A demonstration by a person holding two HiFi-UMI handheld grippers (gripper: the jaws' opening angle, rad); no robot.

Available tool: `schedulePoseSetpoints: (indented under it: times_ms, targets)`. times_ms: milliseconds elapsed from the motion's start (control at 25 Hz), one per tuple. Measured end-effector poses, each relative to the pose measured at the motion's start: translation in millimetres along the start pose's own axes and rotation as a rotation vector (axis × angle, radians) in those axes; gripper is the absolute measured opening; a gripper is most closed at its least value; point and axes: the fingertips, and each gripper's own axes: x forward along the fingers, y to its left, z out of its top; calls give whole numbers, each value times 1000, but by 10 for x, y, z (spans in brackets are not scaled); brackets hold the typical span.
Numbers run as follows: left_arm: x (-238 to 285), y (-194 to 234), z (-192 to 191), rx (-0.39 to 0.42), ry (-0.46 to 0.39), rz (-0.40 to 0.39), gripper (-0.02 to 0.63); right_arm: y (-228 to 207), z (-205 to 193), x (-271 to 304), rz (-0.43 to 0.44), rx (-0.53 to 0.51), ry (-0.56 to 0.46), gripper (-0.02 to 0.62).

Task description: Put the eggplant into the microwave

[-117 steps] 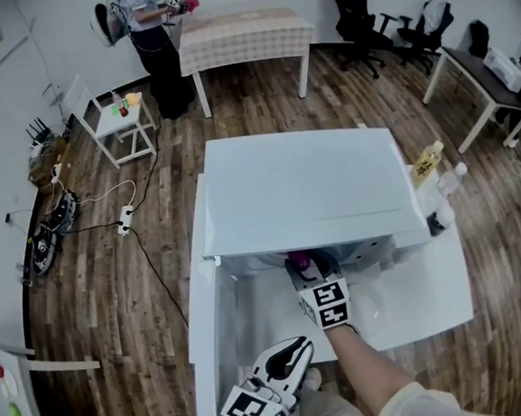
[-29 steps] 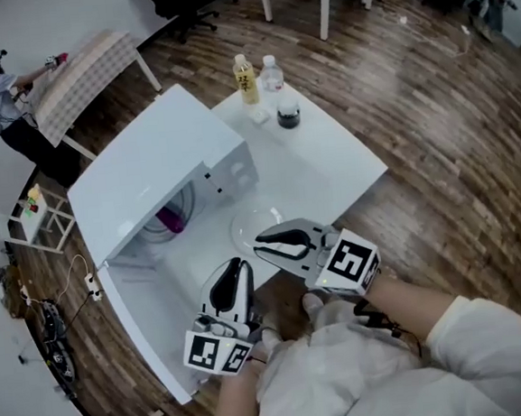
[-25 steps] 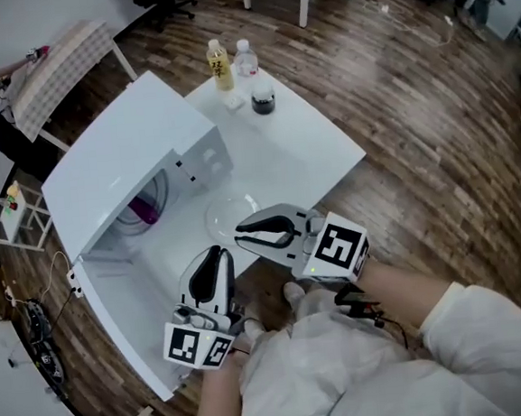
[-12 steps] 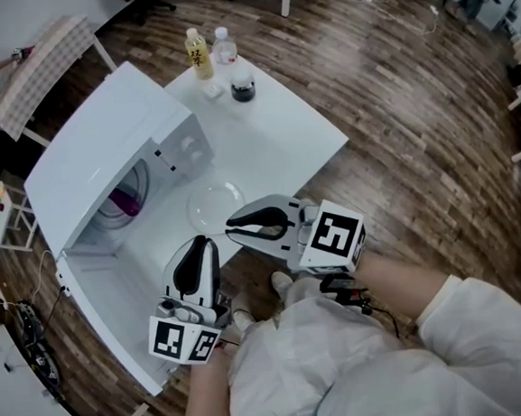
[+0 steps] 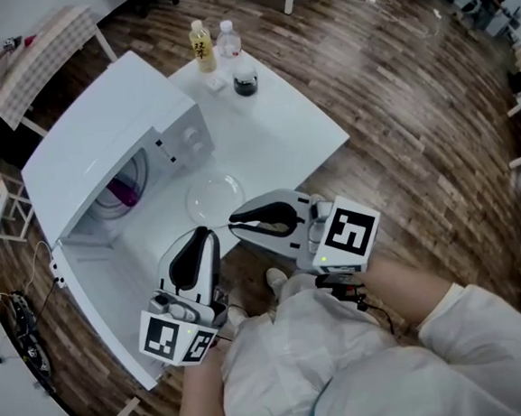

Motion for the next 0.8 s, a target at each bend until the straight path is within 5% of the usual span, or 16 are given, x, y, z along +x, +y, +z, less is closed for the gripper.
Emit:
schedulePoseSetpoints:
  times_ms: [800]
  targets:
    - [27,110,-48,6,39,-22,38,-68,-148,188,4,42,51,32]
